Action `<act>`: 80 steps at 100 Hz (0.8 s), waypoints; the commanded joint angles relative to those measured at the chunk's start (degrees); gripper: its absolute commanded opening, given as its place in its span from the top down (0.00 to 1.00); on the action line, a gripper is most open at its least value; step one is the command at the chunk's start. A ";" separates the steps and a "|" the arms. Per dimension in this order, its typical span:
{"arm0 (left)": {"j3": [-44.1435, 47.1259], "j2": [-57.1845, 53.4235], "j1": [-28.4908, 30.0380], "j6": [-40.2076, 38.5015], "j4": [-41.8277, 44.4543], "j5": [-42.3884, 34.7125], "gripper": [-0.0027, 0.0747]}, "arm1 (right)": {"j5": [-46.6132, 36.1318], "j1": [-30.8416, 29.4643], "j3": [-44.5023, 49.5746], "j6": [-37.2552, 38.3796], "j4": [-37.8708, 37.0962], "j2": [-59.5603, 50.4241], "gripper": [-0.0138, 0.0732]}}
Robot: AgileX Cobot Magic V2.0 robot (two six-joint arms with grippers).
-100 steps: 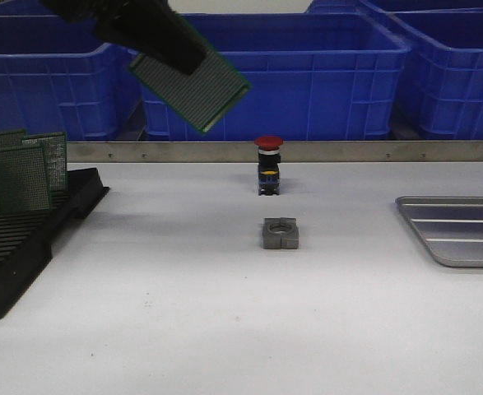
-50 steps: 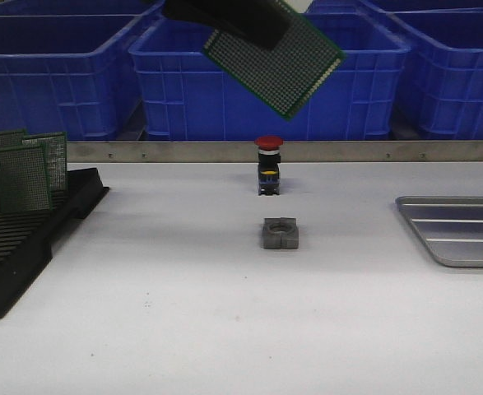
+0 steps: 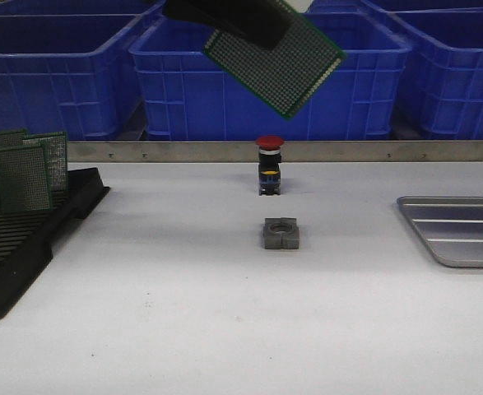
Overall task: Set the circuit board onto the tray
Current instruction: 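Pass the green board from the left gripper to the right gripper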
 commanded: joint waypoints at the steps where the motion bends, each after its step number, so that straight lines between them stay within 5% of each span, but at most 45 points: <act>1: -1.76 -2.88 -0.57 -0.08 -4.48 0.27 0.99 | 1.63 0.37 -5.61 -0.06 1.70 3.73 0.97; 30: -1.76 -2.88 -0.57 -0.08 -4.48 0.27 0.99 | 14.18 0.38 -20.65 -0.90 3.37 26.08 0.95; 44: -1.76 -2.88 -0.57 -0.08 -4.48 0.27 0.99 | 14.41 2.18 -26.35 -3.57 8.26 35.99 0.71; 59: -1.76 -2.88 -0.57 -0.08 -4.48 0.17 0.99 | 11.13 11.90 -31.34 -12.12 12.84 42.84 0.42; 80: -1.76 -2.88 -0.57 -0.08 -4.48 0.17 0.99 | 8.08 27.42 -39.08 -20.24 13.07 52.84 0.40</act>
